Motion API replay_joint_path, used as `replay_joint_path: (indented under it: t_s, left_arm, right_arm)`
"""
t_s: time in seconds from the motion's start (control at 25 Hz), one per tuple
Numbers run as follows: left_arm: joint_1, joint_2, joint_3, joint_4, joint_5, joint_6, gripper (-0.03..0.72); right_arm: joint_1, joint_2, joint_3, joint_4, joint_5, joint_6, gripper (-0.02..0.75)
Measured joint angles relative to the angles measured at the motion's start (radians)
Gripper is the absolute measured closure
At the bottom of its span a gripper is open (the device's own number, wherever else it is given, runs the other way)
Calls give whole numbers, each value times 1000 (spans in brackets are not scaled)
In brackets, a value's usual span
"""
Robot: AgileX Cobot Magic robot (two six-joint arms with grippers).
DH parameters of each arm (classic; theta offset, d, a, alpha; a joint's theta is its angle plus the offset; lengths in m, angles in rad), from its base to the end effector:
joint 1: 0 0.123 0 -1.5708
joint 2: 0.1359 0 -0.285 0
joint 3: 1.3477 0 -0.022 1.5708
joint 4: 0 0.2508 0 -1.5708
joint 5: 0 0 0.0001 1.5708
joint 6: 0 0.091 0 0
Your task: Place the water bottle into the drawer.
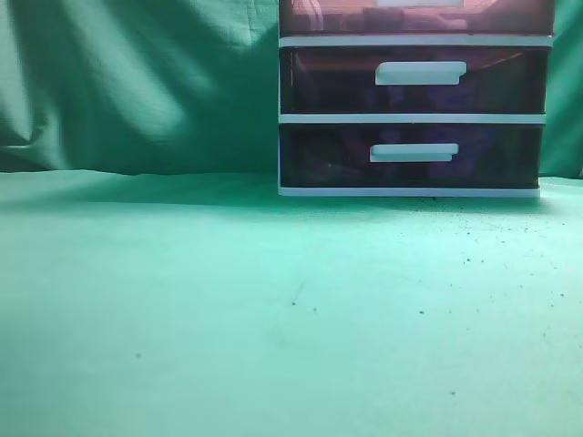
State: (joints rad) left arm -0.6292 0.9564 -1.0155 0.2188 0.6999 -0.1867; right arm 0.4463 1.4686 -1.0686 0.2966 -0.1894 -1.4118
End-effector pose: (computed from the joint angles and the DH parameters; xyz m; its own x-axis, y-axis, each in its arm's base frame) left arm 0.1618 -0.1020 0.3878 -0.4257 0.2875 -0.8580 0.4782 0.8764 0.0565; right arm 0.3134 0.1445 0.3396 0.2922 -0.8566 -0.4252 -0.2727 0.3516 -0.8956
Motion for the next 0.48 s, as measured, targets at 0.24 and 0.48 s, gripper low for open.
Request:
replay_joint_path:
  t_s: [0.24,0.48]
  left_arm:
    - [0,-227,168,-58,-101,0,688]
    - [0,-524,348,-64,-105,0,688]
  right_arm:
    - [52,-233,9,407,403,19,666]
    - [54,-396,12,436,740,382,738]
